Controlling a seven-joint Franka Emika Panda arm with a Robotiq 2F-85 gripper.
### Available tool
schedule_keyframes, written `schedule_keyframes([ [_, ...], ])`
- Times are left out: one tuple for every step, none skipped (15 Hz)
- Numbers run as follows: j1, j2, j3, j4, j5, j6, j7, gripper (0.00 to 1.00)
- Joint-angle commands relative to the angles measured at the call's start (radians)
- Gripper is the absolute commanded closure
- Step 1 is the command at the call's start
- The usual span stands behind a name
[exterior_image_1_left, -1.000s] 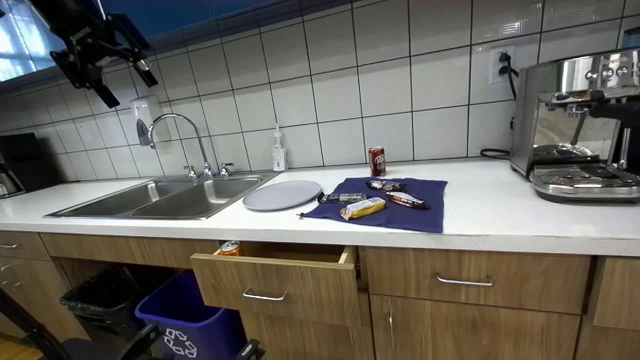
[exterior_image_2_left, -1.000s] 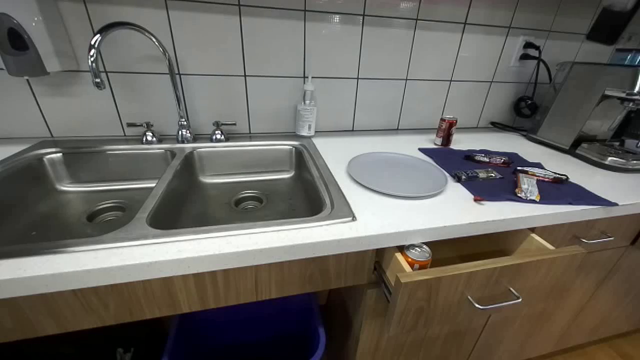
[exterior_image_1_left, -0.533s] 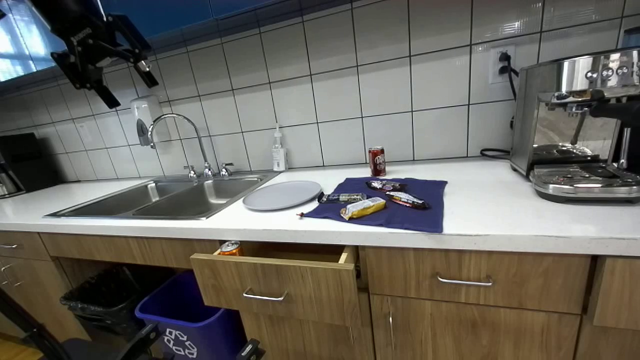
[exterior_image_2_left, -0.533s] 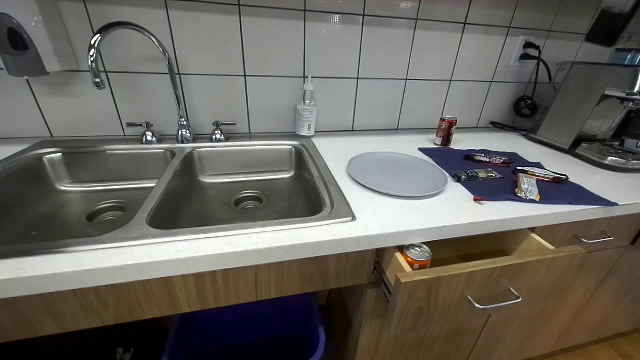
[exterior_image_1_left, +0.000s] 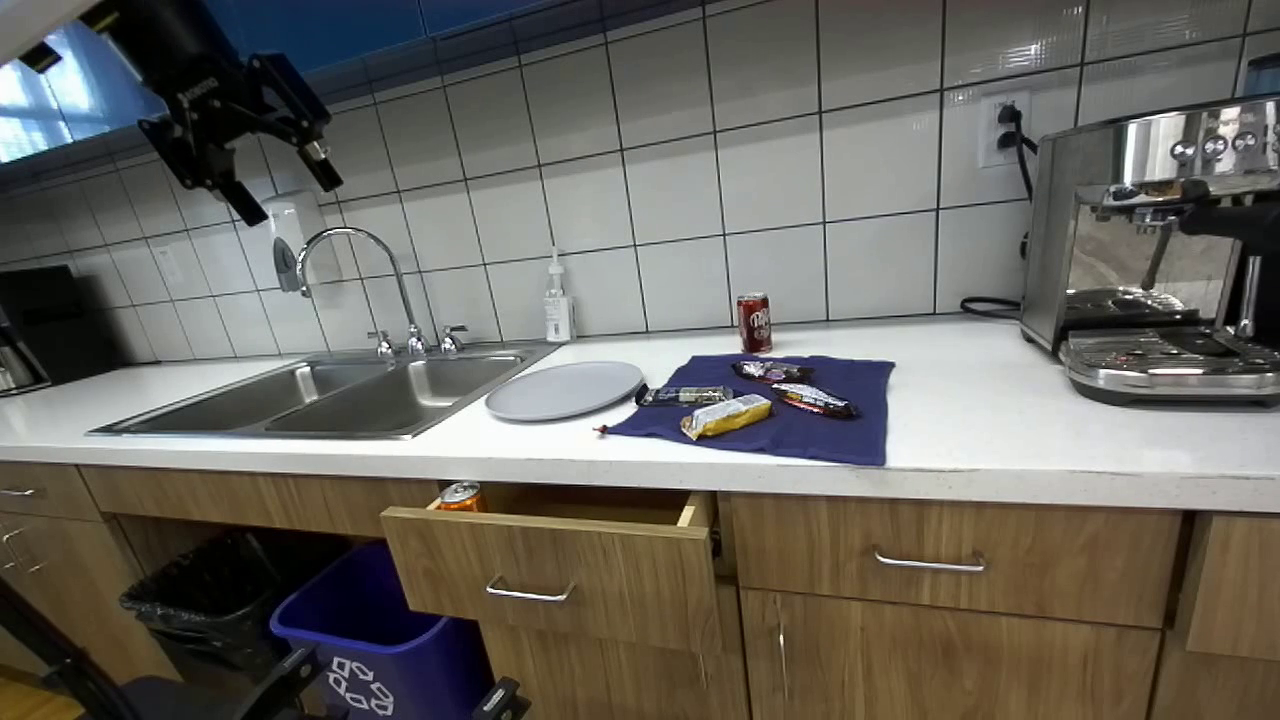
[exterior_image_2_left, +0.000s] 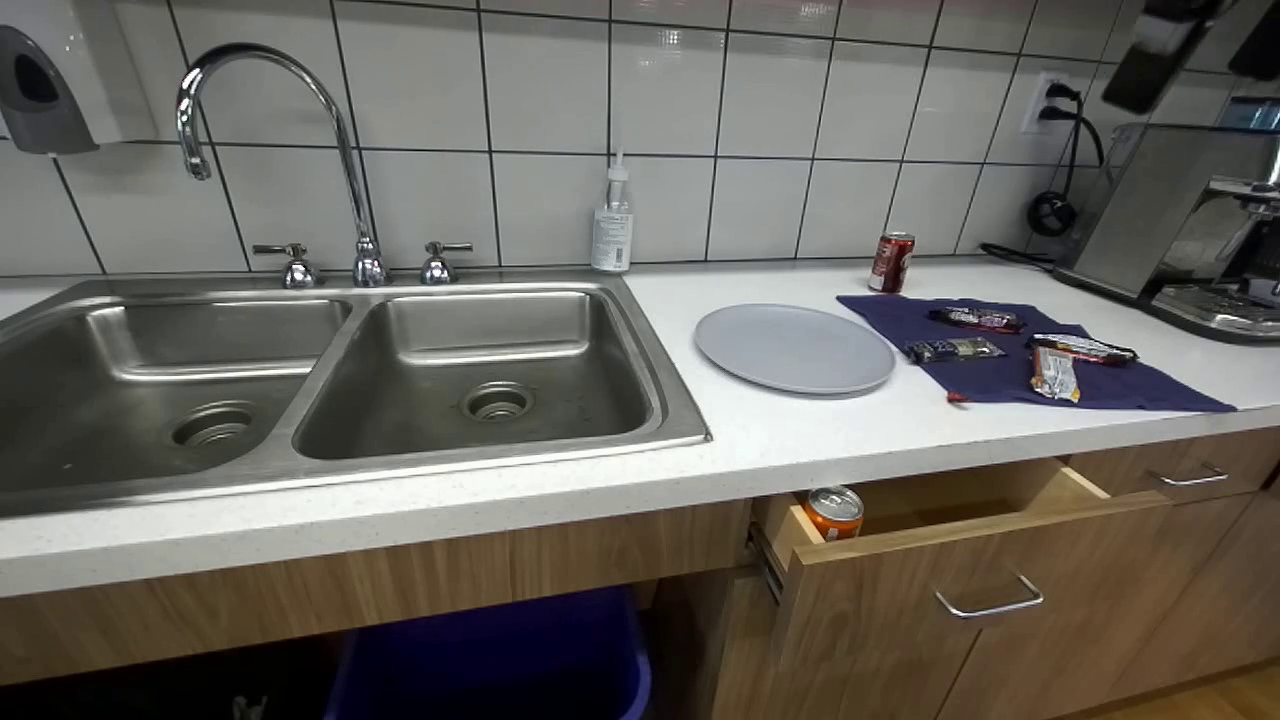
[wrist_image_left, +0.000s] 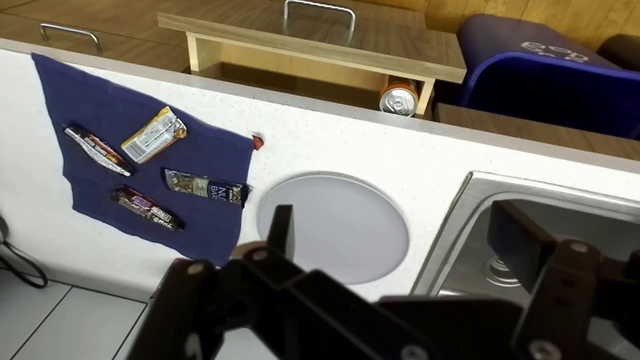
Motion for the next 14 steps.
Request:
schedule_keyframes([
  [-0.009, 0.029, -0.016, -0.031, -0.009, 0.085, 0.03, 0.0],
  [-0.011, 0.037, -0.02, -0.039, -0.008, 0.103, 0.03, 0.0],
  [-0.014, 0.045, -0.023, -0.045, -0.008, 0.116, 0.032, 0.0],
  [-0.015, 0.051, -0.028, -0.05, -0.007, 0.126, 0.033, 0.0],
  [-0.017, 0.056, -0.033, -0.056, -0.006, 0.135, 0.035, 0.0],
  [-0.02, 0.06, -0.037, -0.062, -0.006, 0.143, 0.037, 0.0],
  [-0.02, 0.067, -0.044, -0.065, -0.003, 0.145, 0.034, 0.0],
  [-0.024, 0.07, -0.047, -0.07, -0.005, 0.152, 0.036, 0.0],
  [-0.026, 0.073, -0.052, -0.075, -0.004, 0.157, 0.034, 0.0],
  [-0.028, 0.076, -0.058, -0.08, -0.003, 0.162, 0.033, 0.0],
  [-0.031, 0.08, -0.062, -0.085, -0.003, 0.168, 0.034, 0.0],
  [-0.034, 0.083, -0.065, -0.09, -0.004, 0.176, 0.034, 0.0],
  [-0.035, 0.087, -0.07, -0.092, -0.003, 0.179, 0.032, 0.0],
  [-0.035, 0.09, -0.075, -0.099, -0.003, 0.19, 0.027, 0.0],
])
